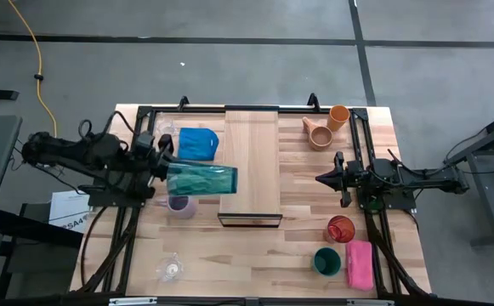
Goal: Stack small to large cups/mugs on shelf
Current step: Put the blue cup on the shelf
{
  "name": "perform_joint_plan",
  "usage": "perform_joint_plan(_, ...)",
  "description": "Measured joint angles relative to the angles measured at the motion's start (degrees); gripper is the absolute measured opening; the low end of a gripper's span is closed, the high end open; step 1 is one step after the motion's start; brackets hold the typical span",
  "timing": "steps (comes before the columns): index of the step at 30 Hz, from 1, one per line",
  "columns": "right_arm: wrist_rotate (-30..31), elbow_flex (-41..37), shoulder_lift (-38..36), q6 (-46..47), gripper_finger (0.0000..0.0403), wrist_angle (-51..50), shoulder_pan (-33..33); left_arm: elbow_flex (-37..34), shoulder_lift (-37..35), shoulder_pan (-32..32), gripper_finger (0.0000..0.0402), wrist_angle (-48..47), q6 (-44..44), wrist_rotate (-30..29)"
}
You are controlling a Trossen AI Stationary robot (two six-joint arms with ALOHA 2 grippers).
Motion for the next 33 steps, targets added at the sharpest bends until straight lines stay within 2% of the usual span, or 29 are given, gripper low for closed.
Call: perform_joint_plan(33, 0.00, -0.02, 0.00, 0.01, 0.0000, 0.02, 0.02, 0.00, -0.94, 0.58, 0.0000, 3.15, 2.55, -0.73)
